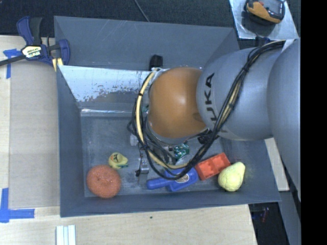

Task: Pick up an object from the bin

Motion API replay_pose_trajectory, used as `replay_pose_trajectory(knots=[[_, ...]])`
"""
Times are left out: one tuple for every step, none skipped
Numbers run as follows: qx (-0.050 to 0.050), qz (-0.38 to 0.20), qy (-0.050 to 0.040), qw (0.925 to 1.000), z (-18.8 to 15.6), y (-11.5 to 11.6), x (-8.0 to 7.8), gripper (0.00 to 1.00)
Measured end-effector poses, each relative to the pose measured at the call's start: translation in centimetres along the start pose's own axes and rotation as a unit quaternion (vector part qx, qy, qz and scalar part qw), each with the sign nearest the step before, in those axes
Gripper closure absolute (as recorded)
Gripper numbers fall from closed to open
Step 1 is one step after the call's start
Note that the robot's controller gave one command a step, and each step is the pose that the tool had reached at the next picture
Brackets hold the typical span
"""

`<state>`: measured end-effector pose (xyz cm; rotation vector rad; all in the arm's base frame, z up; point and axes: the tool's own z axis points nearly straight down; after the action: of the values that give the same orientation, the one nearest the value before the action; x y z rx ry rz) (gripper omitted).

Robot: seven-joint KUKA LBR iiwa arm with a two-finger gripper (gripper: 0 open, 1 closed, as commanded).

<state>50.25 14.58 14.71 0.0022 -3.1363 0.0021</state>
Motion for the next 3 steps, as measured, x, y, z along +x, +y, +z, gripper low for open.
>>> replay_pose_trajectory(knots=[[-0.001, 0.001, -0.0035, 1.0, -0.3, 0.0, -0.2, 0.0], [-0.001, -0.107, -0.0029, 0.9942, 2.2, 6.8, 1.6, 0.0], [0.0, -0.122, -0.0031, 0.9925, 3.5, 8.0, 1.2, 0.0]])
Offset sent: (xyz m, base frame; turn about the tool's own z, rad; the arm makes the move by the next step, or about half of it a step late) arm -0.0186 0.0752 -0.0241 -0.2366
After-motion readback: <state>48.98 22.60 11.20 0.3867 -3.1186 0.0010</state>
